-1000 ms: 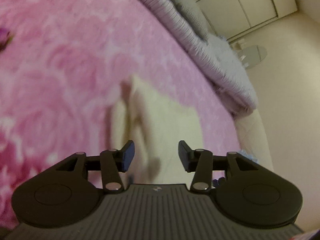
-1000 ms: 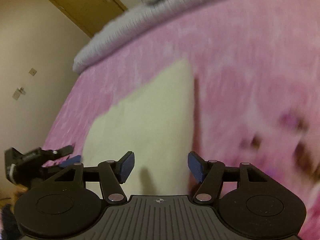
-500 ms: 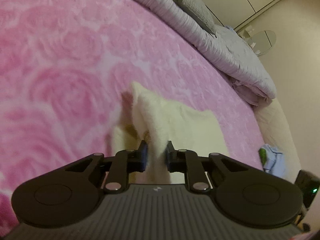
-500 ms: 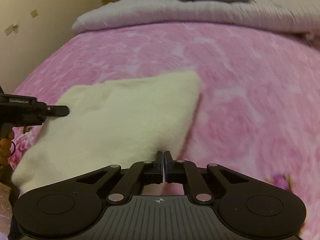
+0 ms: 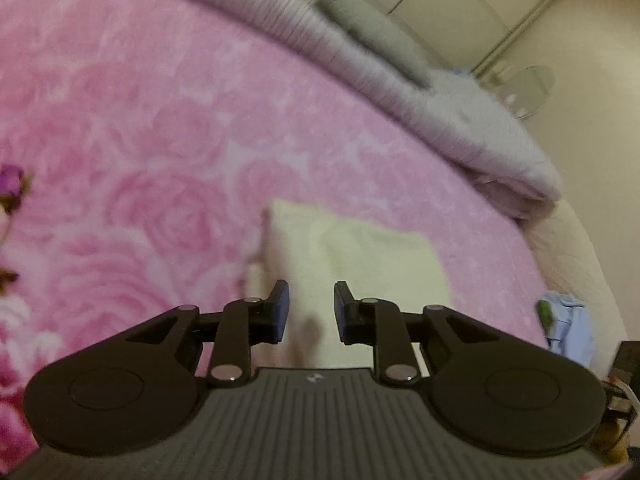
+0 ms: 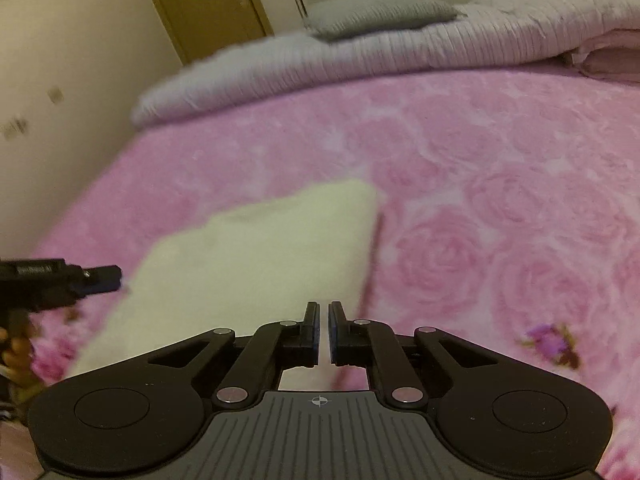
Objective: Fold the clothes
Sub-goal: 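Lower the folded edge onto the sweater and open both grippers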
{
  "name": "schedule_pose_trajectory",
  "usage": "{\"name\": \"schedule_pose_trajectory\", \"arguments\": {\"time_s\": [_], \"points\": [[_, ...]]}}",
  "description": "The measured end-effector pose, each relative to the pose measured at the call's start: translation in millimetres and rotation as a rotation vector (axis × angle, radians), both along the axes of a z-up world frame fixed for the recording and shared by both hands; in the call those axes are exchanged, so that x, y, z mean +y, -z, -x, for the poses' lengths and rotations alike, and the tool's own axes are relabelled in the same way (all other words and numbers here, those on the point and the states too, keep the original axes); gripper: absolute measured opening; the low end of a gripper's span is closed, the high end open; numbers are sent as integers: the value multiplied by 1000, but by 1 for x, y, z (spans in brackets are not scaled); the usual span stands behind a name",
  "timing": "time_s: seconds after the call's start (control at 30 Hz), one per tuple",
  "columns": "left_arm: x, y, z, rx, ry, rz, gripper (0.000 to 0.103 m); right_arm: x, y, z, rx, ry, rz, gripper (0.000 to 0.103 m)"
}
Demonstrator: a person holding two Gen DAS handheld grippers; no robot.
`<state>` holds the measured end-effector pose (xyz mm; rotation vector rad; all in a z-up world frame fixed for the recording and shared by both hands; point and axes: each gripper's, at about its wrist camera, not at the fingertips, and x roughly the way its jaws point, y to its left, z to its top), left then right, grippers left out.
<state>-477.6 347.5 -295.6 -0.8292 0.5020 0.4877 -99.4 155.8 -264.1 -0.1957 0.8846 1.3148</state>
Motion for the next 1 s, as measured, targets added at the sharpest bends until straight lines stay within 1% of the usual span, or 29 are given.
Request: {"name": "schedule_pose_trajectory", "arguments": {"time_s": [0.07, 0.13, 0.17, 0.2, 0.27, 0.3, 0.33, 0.37, 0.4, 0.43, 0.47, 0.5, 0.53, 0.57, 0.6, 0.63, 0.67, 0.7, 0.73, 0.8, 0.87, 0.93, 0.97, 1.0], "points": [[-20, -2, -2, -15, 78, 11, 19, -8, 0, 10, 22, -19, -27, 8], [-36, 9, -8, 43, 126, -20, 19, -8, 7, 24, 16, -39, 0, 8], [-43, 16, -11, 77, 147, -38, 15, -8, 11, 30, 12, -48, 14, 8], [-46, 23, -11, 97, 144, -58, 12, -7, 13, 33, -9, -47, 20, 7], [-42, 24, 2, 71, 94, -11, 5, -6, 17, 39, -54, -46, 34, 7], [-40, 24, 9, 54, 67, 20, 5, -6, 20, 42, -76, -45, 40, 7], [-41, 17, 17, 46, 63, 8, 5, -8, 14, 43, -81, -36, 42, 7], [-43, 9, 25, 41, 67, -17, 8, -11, 8, 43, -86, -27, 44, 8], [-47, 3, 33, 42, 68, -28, 14, -16, 3, 43, -98, -33, 33, 8], [-50, -1, 41, 45, 70, -35, 26, -21, 1, 45, -98, -41, 32, 8], [-54, -6, 48, 48, 71, -41, 28, -25, -2, 47, -97, -48, 31, 8], [-57, -6, 55, 32, 75, -25, 28, -33, -4, 51, -89, -61, 24, 8], [-60, -6, 62, 10, 80, -1, 31, -41, -6, 57, -87, -71, 15, 8], [-64, -3, 66, -5, 88, 17, 32, -48, -6, 66, -101, -93, 9, 8], [-69, 1, 69, -16, 97, 34, 32, -55, -7, 75, -114, -115, 3, 16], [-73, 5, 70, -7, 102, 33, 32, -61, -7, 86, -143, -142, 1, 29], [-78, 8, 70, 17, 106, 19, 32, -66, -7, 96, -178, -172, 2, 35], [-82, 11, 69, 36, 109, -3, 32, -69, -5, 107, -231, -212, 2, 46], [-85, 13, 67, 53, 111, -26, 32, -72, -4, 118, -284, -252, 1, 54], [-90, 15, 61, 66, 111, -75, 32, -72, 1, 138, -411, -319, 5, 55], [-93, 15, 58, 73, 108, -127, 31, -69, 9, 155, -565, -361, 14, 55], [-97, 14, 53, 82, 127, -179, 29, -61, 23, 169, -716, -428, 61, 54], [-99, 15, 51, 94, 141, -199, 23, -60, 30, 175, -772, -463, 77, 54], [-99, 15, 52, 94, 148, -202, 20, -59, 37, 181, -828, -498, 93, 54]]}}
